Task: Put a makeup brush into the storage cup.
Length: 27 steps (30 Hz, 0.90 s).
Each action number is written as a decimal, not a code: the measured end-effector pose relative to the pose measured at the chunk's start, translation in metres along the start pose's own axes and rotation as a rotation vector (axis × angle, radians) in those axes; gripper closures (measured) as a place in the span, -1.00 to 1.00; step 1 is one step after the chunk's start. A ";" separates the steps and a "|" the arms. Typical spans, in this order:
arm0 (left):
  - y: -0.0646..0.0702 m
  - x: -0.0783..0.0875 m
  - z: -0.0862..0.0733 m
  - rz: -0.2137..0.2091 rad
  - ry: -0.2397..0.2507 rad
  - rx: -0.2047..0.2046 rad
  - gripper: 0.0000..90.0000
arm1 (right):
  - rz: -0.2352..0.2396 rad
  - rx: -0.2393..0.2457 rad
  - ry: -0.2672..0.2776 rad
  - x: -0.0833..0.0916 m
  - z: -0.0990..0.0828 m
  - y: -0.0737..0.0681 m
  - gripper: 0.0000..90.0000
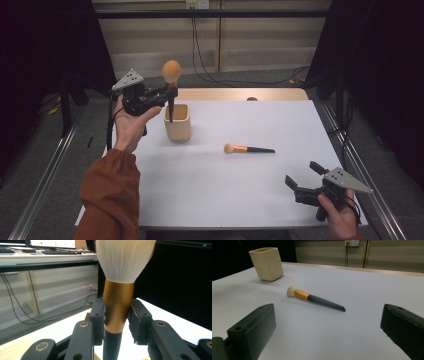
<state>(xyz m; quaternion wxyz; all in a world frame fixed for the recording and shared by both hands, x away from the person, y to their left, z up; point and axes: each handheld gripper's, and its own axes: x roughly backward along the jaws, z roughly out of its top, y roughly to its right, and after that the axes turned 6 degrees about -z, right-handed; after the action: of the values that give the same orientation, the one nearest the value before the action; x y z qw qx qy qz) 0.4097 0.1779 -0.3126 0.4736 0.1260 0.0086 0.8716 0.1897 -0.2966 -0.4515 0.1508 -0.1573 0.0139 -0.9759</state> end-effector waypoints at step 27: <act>-0.021 -0.025 -0.009 0.030 0.054 -0.026 0.50 | 0.003 0.000 0.001 0.000 -0.001 0.001 -1.00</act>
<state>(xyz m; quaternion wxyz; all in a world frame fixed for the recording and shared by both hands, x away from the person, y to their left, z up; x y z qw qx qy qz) 0.4382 0.1694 -0.3291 0.4615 0.0963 0.0084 0.8818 0.1894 -0.2975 -0.4521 0.1522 -0.1568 0.0144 -0.9757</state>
